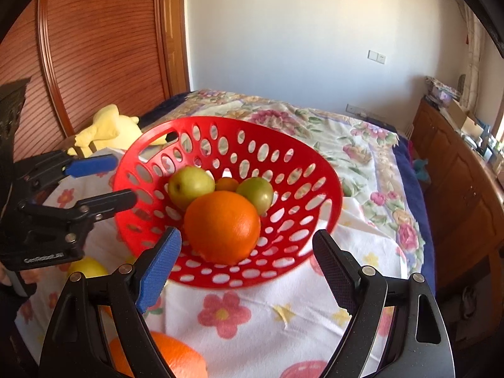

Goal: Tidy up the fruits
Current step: 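Carry the orange and pear over the red basket and release both inside, then withdraw both open tools from the basket toward the remaining fruit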

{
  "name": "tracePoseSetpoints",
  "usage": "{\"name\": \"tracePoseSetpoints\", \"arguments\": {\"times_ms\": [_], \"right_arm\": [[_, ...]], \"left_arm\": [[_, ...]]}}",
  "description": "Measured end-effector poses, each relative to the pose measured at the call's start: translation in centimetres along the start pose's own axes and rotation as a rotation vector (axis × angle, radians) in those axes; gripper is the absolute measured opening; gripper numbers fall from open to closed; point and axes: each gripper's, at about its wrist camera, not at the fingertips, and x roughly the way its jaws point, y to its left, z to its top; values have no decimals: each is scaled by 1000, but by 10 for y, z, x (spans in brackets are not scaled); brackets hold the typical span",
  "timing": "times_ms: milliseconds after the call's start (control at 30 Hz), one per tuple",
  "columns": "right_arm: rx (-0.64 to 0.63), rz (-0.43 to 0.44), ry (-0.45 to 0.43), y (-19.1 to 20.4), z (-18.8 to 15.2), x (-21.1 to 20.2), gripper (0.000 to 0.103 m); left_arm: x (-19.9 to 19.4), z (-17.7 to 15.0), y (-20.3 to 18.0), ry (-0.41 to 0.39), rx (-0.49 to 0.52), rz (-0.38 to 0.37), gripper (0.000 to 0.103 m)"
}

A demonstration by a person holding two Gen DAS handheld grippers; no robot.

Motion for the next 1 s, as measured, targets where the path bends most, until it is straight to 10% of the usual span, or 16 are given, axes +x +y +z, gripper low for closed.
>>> {"name": "tracePoseSetpoints", "arguments": {"times_ms": [1000], "right_arm": [[89,85,-91,73,-119,-96,77]], "left_arm": [[-104,-133,-12,-3,-62,12,60]]}}
